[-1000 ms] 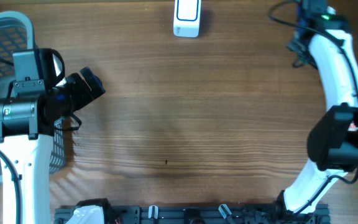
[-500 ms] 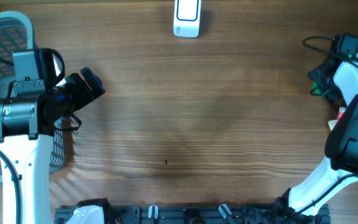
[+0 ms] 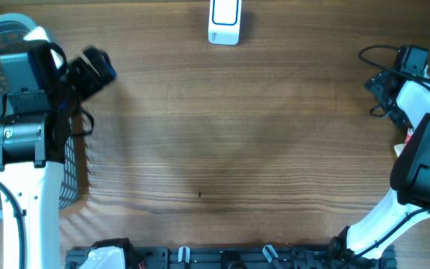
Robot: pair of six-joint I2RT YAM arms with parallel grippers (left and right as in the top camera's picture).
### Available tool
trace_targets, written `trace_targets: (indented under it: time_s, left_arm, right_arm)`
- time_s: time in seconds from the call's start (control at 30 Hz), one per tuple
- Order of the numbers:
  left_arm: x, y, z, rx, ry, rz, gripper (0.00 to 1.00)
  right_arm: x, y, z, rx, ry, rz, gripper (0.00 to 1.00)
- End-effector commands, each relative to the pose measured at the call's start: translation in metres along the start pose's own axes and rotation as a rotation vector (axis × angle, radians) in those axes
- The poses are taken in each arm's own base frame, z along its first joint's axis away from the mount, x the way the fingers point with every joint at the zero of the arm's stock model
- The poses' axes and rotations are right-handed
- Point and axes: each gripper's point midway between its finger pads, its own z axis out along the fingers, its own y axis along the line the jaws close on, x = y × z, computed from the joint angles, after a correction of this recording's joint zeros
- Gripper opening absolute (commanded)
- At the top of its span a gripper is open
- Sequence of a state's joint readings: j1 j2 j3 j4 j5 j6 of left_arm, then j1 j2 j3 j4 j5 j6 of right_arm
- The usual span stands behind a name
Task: Scan the item barcode
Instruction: 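Carry the jar to the right edge and release it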
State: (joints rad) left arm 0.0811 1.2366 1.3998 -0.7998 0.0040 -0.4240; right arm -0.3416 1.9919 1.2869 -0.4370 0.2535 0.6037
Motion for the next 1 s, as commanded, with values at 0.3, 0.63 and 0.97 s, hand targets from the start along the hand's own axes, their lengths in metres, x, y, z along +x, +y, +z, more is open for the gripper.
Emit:
trace_targets:
  time_s: [0.3,0.63,0.97]
  left_arm:
    - [-0.128,0.0,-0.109,-0.255,-0.672,0.32,1.0]
    - [-0.119,0.015,-0.198,-0.298,-0.78,0.406,1.0]
    - [-0.075,0.026,-0.267,-0.148,-0.883,0.394,1.0]
  right_arm:
    - [-0.114,0.074,-0.153,-0.341,-0.357,-0.144,1.0]
    - [-0.171,0.048,-0.372,-0.457,-0.819,-0.226,1.0]
    - [-0.126,-0.036,-0.498,-0.522,-1.048,-0.118,1.0]
